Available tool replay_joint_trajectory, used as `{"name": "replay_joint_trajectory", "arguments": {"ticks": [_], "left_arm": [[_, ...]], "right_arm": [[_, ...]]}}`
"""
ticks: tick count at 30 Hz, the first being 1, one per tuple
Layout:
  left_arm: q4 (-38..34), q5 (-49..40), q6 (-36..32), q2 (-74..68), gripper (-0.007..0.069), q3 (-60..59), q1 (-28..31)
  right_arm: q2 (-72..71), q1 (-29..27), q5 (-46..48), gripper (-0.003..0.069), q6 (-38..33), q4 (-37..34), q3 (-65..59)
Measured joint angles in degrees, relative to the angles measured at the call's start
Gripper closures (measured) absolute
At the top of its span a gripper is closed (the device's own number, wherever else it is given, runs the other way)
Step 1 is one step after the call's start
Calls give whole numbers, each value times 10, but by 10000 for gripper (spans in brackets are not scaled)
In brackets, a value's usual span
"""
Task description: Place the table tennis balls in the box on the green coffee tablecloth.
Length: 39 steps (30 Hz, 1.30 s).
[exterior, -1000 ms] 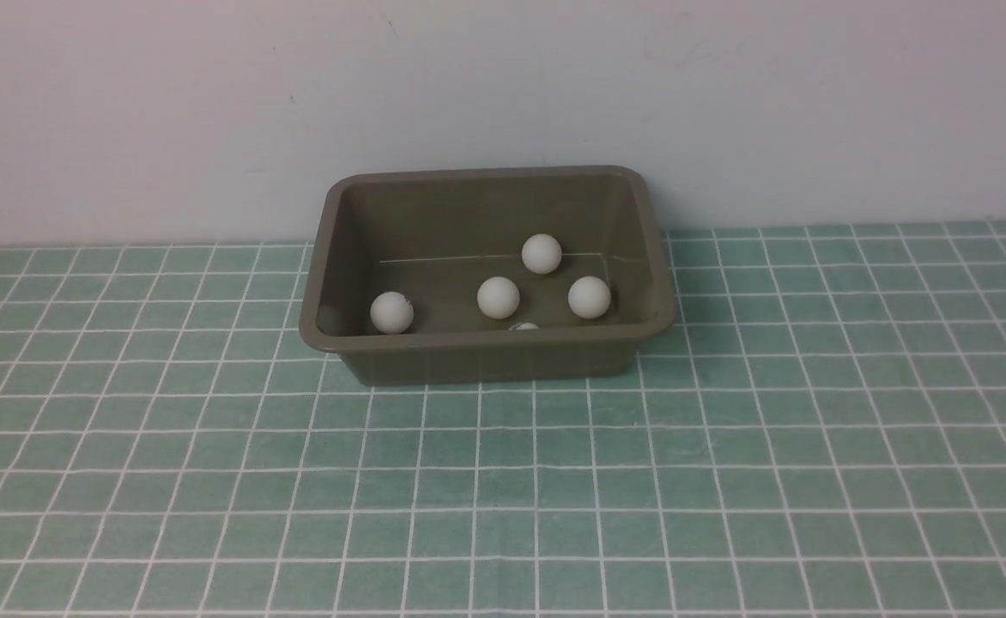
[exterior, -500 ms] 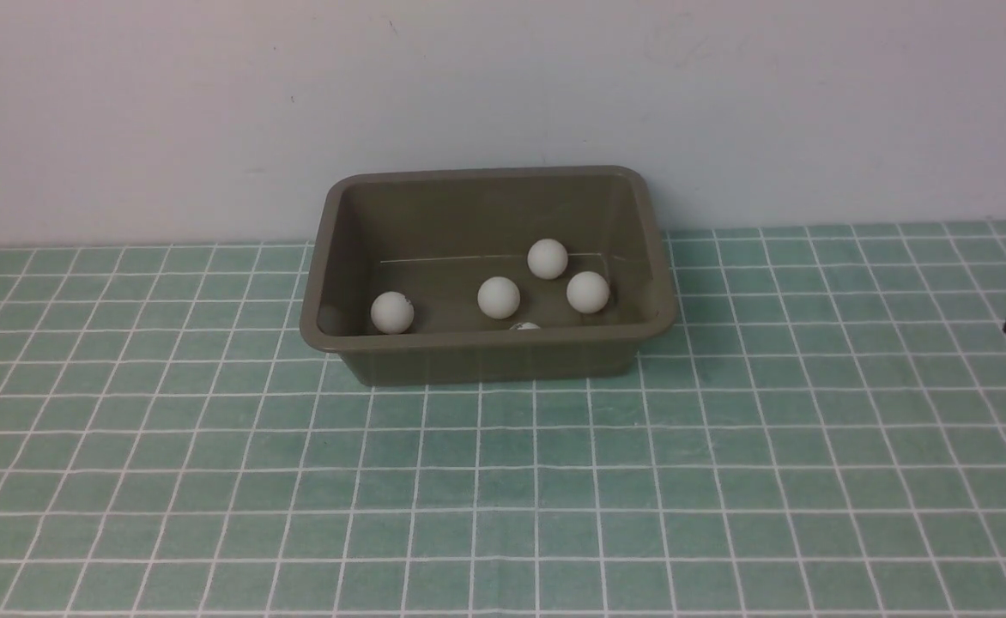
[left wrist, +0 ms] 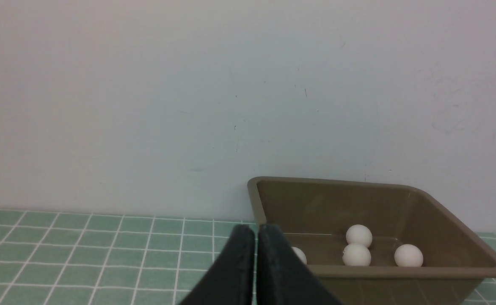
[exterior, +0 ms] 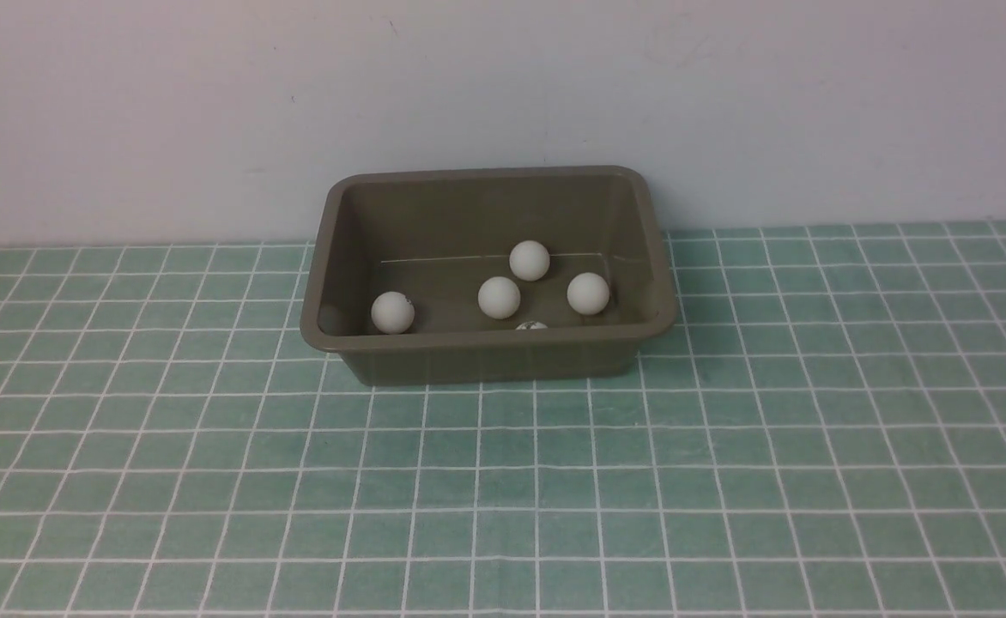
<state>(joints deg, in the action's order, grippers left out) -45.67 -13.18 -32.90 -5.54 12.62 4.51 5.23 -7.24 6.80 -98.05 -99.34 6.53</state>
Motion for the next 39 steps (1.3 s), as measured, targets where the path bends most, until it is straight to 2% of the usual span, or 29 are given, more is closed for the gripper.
{"name": "replay_joint_trajectory", "arguments": {"ticks": [6,8,10,11,12,15,16,17,19,21,25,31,39], "left_arm": [[0,0,0,0,628,0,0],[0,0,0,0,628,0,0],[0,0,0,0,628,0,0],[0,0,0,0,628,0,0],[0,0,0,0,628,0,0],[0,0,0,0,628,0,0],[0,0,0,0,628,0,0],[0,0,0,0,628,0,0],[0,0,0,0,628,0,0],[0,0,0,0,628,0,0],[0,0,0,0,628,0,0],[0,0,0,0,628,0,0],[0,0,0,0,628,0,0]], "right_arm": [[0,0,1,669,0,0,0],[0,0,7,669,30,37,0],[0,0,24,669,95,124,0],[0,0,36,669,134,174,0],[0,0,60,669,203,257,0],[0,0,126,669,371,446,0],[0,0,150,669,447,516,0],[0,0,178,669,565,604,0],[0,0,187,669,700,721,-2],[0,0,175,669,820,805,-7],[0,0,131,669,962,896,-45],[0,0,92,669,1030,947,-82],[0,0,61,669,1042,981,-82]]}}
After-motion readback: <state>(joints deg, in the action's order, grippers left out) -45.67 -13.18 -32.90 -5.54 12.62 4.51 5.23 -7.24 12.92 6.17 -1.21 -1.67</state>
